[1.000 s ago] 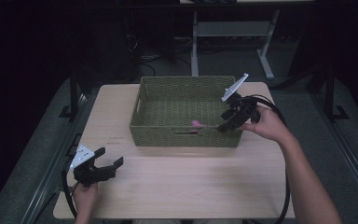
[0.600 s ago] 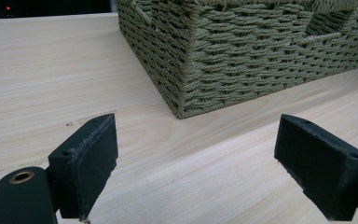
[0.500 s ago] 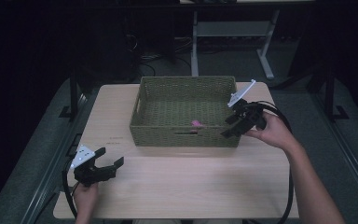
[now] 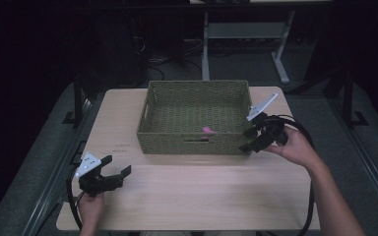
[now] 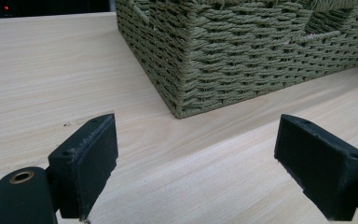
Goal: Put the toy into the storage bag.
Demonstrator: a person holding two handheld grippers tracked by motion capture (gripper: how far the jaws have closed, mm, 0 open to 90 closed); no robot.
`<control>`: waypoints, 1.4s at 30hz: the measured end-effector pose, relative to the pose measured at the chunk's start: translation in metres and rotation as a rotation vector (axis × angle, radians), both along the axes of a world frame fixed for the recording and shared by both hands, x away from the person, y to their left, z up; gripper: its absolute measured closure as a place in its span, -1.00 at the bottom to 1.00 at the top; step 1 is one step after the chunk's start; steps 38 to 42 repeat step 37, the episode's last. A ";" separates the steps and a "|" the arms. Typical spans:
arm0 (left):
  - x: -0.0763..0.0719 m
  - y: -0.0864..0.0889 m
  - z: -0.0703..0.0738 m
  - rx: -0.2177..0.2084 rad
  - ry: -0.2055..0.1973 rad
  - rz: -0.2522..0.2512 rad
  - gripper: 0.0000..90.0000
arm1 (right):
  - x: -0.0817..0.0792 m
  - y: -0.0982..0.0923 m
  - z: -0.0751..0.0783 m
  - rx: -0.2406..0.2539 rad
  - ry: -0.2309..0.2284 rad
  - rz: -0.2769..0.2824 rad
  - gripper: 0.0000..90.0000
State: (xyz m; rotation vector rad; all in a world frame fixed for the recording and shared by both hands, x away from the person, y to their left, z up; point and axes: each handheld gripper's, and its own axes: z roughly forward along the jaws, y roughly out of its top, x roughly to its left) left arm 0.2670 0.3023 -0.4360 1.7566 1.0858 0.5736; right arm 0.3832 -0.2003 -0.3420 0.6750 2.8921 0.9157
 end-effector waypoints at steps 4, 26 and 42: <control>0.000 0.000 0.000 0.000 0.000 -0.001 -0.72 | -0.006 -0.003 -0.003 -0.001 0.001 -0.006 -0.32; 0.001 -0.002 0.000 0.007 0.001 -0.005 -0.72 | -0.037 -0.025 -0.039 0.024 0.017 -0.048 -0.34; 0.001 -0.002 0.000 0.013 0.001 -0.010 -0.72 | -0.060 -0.038 -0.064 0.036 0.027 -0.092 -0.37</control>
